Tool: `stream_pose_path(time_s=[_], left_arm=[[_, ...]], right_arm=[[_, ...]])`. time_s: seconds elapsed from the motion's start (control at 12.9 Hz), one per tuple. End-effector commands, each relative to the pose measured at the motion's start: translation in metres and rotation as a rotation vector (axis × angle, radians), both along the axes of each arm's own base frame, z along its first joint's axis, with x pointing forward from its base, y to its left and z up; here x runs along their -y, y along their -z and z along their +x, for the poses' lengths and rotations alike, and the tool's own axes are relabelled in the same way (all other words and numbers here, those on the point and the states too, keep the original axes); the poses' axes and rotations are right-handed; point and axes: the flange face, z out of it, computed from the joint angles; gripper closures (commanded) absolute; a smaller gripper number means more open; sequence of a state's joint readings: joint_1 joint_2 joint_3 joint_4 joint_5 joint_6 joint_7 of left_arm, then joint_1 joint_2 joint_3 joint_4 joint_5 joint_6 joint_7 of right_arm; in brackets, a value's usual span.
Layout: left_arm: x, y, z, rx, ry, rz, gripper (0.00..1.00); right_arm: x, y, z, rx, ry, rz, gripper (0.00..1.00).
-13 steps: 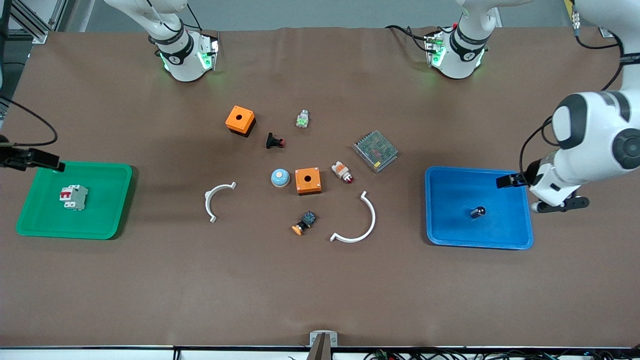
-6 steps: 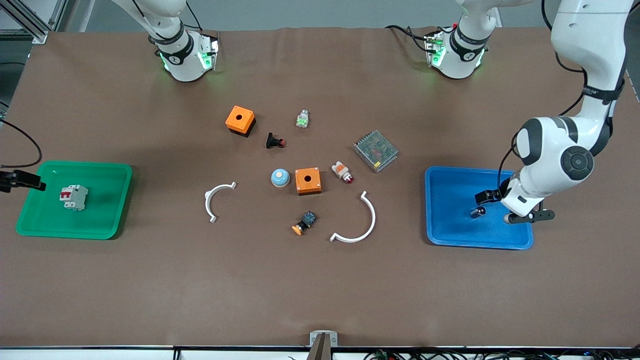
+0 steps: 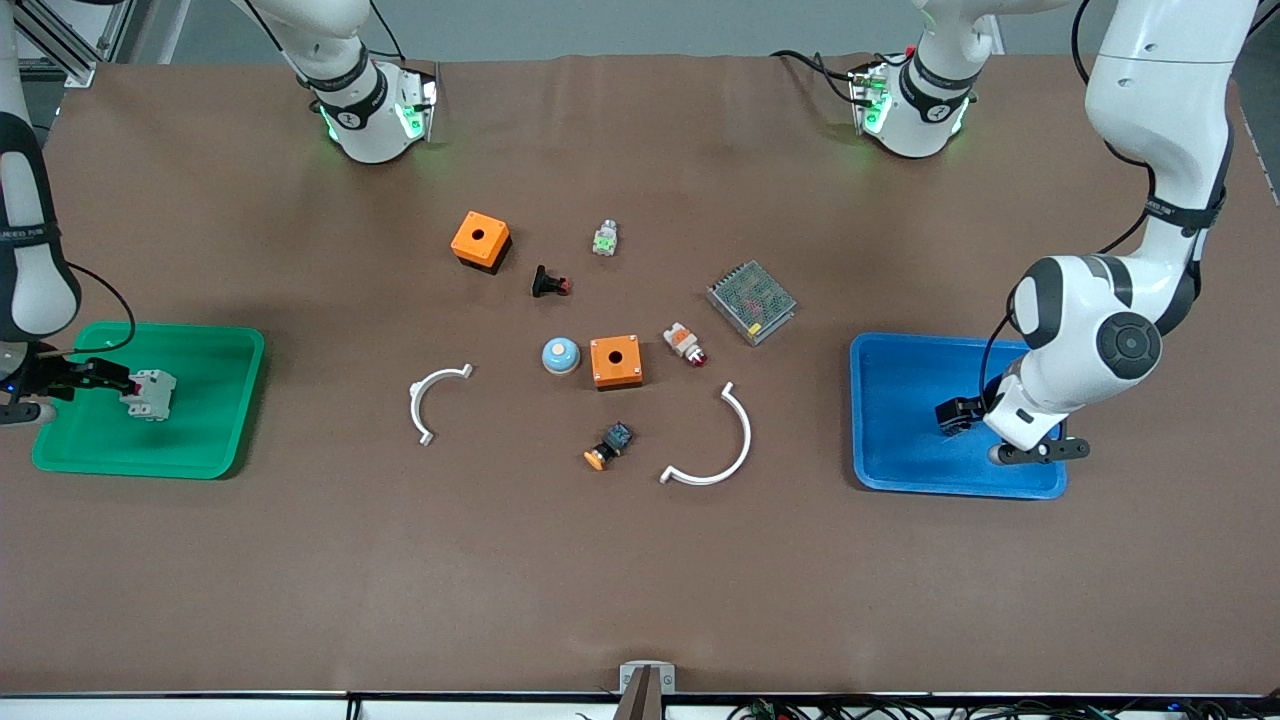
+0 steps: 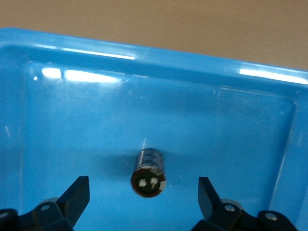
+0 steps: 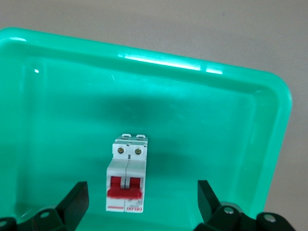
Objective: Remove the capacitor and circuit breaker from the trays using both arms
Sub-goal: 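Lower the left gripper onto the capacitor while the right gripper lowers onto the breaker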
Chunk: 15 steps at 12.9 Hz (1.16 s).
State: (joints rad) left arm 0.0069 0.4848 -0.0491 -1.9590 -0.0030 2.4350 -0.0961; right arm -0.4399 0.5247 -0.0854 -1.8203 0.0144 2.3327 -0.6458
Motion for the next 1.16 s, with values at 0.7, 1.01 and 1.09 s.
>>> stream_pose_path(time_s=[0.7, 1.01, 1.09], left_arm=[[0.005, 0.024, 0.007, -0.021, 0.019, 0.008, 0.59], [0.005, 0.020, 0.008, -0.021, 0.013, 0.009, 0.78], [0.006, 0.012, 0.007, -0.026, 0.012, 0.009, 0.79]], right_arm=[[-0.004, 0.049, -0.007, -0.023, -0.018, 0.059, 0.37], [-0.009, 0.046, -0.007, -0.031, -0.027, 0.065, 1.00], [-0.013, 0.040, -0.002, -0.021, -0.034, 0.060, 1.00]])
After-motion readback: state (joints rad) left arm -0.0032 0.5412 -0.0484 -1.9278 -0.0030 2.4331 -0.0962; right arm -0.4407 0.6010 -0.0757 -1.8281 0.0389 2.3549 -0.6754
